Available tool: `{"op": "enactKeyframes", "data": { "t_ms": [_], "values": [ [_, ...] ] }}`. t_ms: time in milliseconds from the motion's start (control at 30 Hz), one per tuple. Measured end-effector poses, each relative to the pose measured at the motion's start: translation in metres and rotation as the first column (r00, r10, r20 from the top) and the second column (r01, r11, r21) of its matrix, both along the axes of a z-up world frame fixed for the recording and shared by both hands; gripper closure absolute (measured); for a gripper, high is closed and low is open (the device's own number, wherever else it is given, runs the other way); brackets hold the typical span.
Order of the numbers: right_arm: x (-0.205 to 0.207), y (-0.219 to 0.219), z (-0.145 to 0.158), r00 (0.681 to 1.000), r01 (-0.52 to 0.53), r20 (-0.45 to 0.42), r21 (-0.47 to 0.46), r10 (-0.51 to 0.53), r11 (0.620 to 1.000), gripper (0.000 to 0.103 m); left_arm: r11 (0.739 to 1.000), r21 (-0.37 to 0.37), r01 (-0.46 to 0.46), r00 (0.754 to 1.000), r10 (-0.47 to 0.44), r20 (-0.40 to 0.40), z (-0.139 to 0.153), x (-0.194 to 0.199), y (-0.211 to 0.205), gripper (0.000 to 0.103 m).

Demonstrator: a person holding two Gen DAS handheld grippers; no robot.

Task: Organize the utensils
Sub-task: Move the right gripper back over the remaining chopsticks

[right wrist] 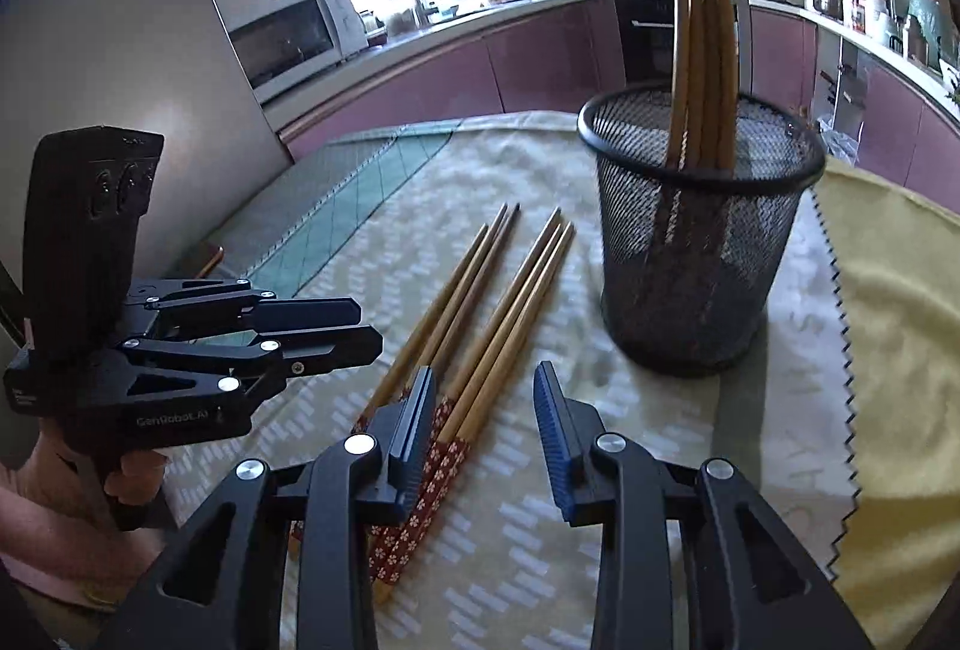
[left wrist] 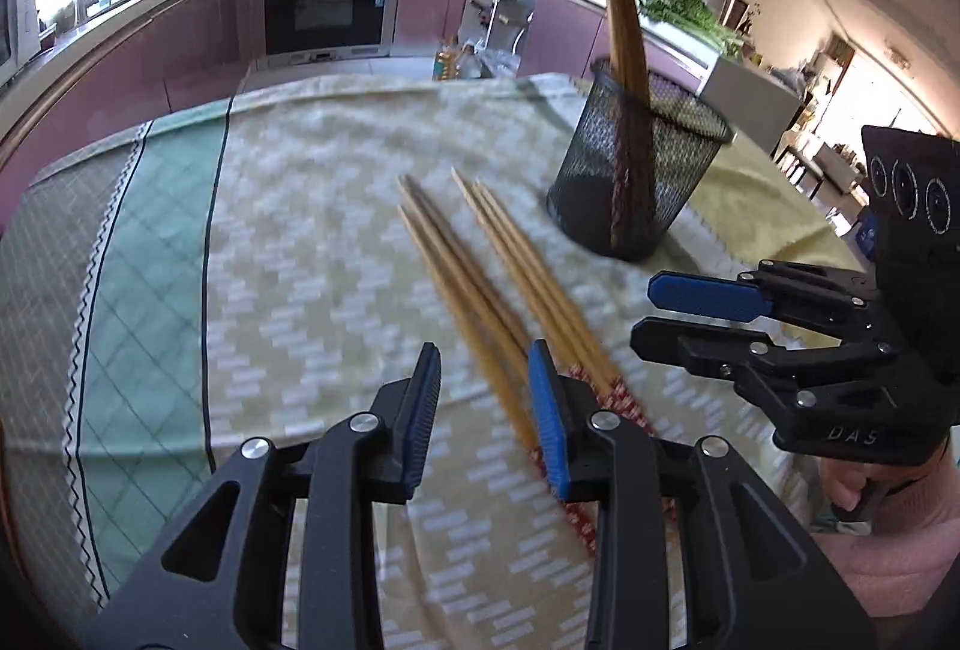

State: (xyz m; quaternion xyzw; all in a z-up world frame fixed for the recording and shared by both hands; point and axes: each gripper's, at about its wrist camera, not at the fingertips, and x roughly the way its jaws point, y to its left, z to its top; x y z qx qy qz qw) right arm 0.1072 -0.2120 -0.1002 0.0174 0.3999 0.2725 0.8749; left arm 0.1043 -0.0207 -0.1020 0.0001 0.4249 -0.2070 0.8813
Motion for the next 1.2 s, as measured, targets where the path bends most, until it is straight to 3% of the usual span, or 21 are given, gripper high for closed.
{"op": "enactKeyframes", "data": {
  "t_ms": [600,900,1200],
  "values": [
    [0.003,0.011,-0.017,0.999,0.029,-0.036,-0.050,-0.031,0.998,0.071,0.999,0.039,0.014,0.999,-0.013,-0.036,-0.015,0.006,-0.012,0.073],
    [0.003,0.005,-0.017,0.997,0.049,-0.048,-0.058,-0.052,0.997,0.075,0.998,0.059,0.007,0.999,-0.005,-0.044,-0.015,0.011,-0.010,0.082],
    [0.013,0.013,-0.016,0.997,0.059,-0.036,-0.107,-0.063,0.992,0.076,0.997,0.071,-0.014,0.999,0.017,-0.050,-0.015,0.022,-0.005,0.082]
  ]
}}
